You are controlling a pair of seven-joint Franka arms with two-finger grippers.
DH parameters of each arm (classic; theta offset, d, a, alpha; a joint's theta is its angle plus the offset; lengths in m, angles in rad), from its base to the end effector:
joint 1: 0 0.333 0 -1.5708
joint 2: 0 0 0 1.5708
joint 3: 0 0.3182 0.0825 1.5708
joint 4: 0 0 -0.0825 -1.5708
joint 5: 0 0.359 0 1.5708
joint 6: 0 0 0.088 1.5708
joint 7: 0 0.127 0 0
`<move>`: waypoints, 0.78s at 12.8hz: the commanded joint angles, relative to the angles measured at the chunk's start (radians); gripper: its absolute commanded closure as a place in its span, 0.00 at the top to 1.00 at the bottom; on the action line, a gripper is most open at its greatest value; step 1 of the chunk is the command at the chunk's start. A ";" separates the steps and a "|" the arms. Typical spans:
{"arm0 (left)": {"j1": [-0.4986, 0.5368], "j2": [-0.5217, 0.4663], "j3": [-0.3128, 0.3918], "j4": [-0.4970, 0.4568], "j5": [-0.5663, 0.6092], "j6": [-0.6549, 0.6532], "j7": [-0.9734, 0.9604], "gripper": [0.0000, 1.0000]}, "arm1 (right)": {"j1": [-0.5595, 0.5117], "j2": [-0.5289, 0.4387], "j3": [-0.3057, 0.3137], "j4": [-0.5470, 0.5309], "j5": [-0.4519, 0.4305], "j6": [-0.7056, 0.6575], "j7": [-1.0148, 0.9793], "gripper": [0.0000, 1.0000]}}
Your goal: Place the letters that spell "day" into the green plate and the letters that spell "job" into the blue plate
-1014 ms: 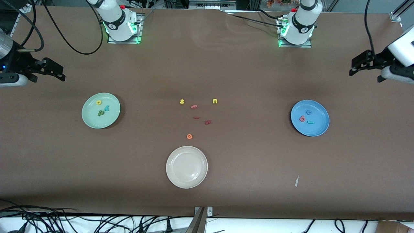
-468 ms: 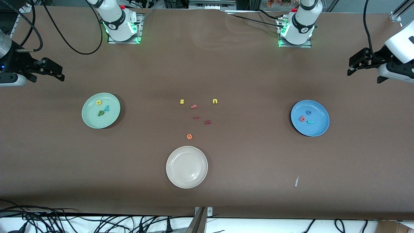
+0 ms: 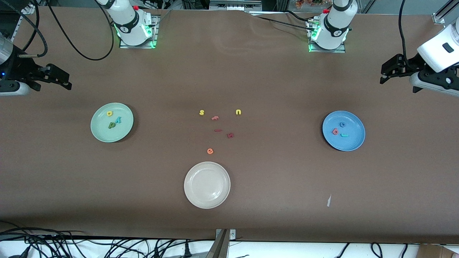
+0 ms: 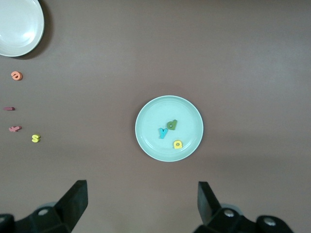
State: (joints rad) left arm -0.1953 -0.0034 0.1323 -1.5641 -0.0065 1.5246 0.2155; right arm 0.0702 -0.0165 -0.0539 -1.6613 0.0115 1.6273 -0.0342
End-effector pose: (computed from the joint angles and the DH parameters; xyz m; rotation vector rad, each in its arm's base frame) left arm 0.5219 -0.0336 0.6075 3.1011 -0.4349 -0.0556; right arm 0.5270 0.0098 0.5797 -3.1280 -0.0778 0.0272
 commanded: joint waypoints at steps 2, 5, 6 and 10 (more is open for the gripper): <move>-0.013 0.016 0.012 0.036 0.028 -0.026 -0.007 1.00 | 0.008 0.010 -0.009 0.026 0.008 -0.020 -0.006 1.00; 0.004 0.019 0.016 0.039 0.025 -0.026 -0.007 1.00 | 0.008 0.010 -0.009 0.026 0.008 -0.020 -0.006 1.00; 0.004 0.020 0.016 0.042 0.025 -0.024 -0.007 1.00 | 0.008 0.010 -0.009 0.026 0.008 -0.020 -0.006 1.00; 0.002 0.020 0.016 0.044 0.022 -0.024 -0.007 1.00 | 0.008 0.010 -0.009 0.025 0.008 -0.021 -0.006 1.00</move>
State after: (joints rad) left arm -0.1880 -0.0020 0.1469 -1.5605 -0.0065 1.5242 0.2149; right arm 0.0702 -0.0164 -0.0539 -1.6613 0.0115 1.6256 -0.0342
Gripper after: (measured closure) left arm 0.000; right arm 0.000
